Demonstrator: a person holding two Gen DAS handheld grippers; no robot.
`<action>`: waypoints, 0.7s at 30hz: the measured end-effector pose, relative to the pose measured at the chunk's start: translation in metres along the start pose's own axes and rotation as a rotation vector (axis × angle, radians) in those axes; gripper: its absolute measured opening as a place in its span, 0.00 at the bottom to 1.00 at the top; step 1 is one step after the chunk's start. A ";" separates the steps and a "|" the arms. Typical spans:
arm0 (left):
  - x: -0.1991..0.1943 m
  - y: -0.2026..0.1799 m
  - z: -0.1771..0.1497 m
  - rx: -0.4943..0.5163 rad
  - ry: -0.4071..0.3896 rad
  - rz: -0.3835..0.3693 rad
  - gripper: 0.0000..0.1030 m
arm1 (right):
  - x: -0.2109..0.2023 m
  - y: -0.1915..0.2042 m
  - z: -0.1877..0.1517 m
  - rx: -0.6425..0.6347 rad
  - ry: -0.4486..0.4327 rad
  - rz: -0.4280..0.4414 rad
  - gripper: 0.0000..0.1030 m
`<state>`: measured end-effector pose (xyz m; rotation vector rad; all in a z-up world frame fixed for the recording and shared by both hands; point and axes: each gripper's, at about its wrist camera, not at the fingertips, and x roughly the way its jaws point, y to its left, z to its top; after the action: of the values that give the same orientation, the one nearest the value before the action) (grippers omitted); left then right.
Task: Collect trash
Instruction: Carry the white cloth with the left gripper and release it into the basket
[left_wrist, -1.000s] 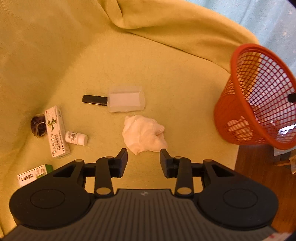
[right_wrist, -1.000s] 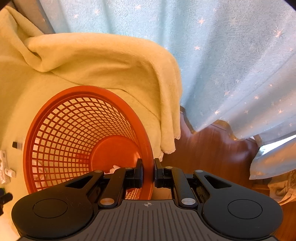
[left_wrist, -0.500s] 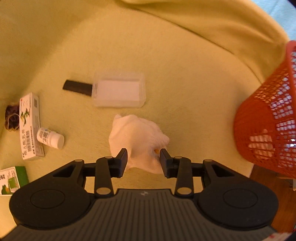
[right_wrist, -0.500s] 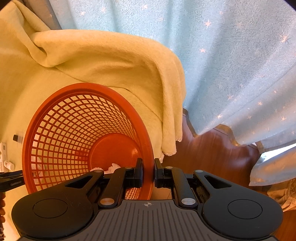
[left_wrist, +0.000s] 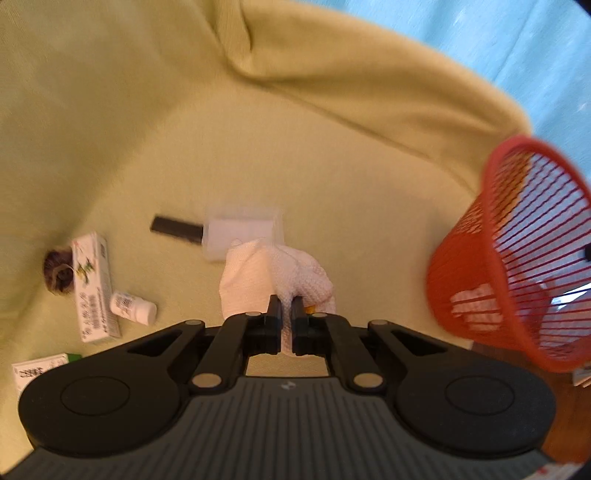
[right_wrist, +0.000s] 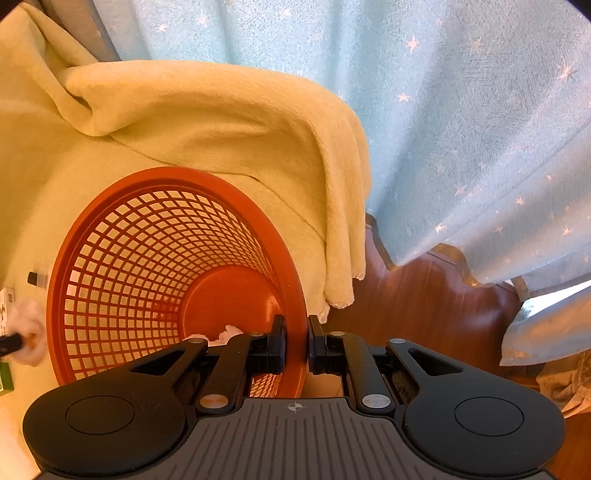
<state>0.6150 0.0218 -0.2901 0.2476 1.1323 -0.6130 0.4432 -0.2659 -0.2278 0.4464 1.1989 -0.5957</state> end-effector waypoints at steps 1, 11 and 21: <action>-0.010 -0.003 0.002 0.006 -0.010 -0.004 0.02 | 0.000 0.001 0.000 0.002 0.002 -0.001 0.07; -0.058 -0.049 0.019 0.049 0.031 -0.041 0.02 | -0.002 0.005 0.000 -0.021 0.018 -0.003 0.07; -0.069 -0.100 0.024 0.094 0.031 -0.127 0.02 | -0.005 0.011 -0.001 -0.049 0.006 0.006 0.07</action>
<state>0.5564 -0.0481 -0.2068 0.2680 1.1565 -0.7780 0.4483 -0.2558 -0.2234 0.4105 1.2148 -0.5585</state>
